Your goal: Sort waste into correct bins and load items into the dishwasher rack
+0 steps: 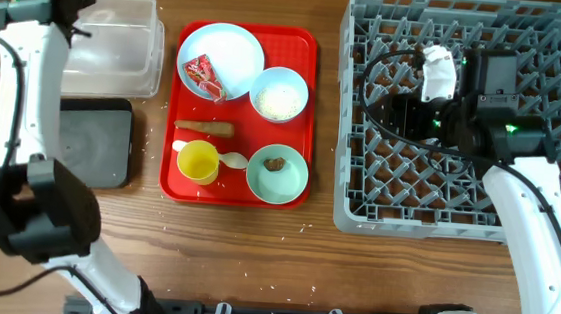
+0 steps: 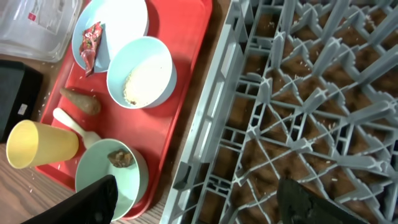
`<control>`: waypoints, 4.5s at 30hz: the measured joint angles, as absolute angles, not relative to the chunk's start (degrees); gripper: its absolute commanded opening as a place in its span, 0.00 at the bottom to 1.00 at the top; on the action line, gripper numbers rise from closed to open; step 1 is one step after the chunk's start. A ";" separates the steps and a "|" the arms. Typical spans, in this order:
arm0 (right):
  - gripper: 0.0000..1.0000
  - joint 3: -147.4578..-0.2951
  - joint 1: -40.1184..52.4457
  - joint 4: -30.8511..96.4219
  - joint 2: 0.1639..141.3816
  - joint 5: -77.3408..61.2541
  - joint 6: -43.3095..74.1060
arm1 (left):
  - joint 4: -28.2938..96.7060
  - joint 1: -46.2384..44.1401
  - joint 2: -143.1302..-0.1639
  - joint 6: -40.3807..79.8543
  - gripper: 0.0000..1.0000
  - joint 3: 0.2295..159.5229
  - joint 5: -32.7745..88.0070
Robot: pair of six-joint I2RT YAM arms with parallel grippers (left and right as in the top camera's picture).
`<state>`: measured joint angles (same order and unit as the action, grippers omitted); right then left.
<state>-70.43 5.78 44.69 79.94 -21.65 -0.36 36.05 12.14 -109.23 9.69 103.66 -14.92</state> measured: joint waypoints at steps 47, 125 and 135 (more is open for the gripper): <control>0.88 -70.43 5.78 44.99 79.94 -21.63 -0.38 | 49.52 -7.70 -107.63 22.85 0.04 110.17 -13.98; 0.91 -70.43 5.82 43.77 80.05 -38.72 1.65 | 62.72 -3.42 -98.02 15.57 0.04 79.18 23.77; 1.00 -70.35 12.56 19.79 80.53 -62.67 6.24 | 47.62 -3.49 -97.89 17.10 0.04 80.75 80.31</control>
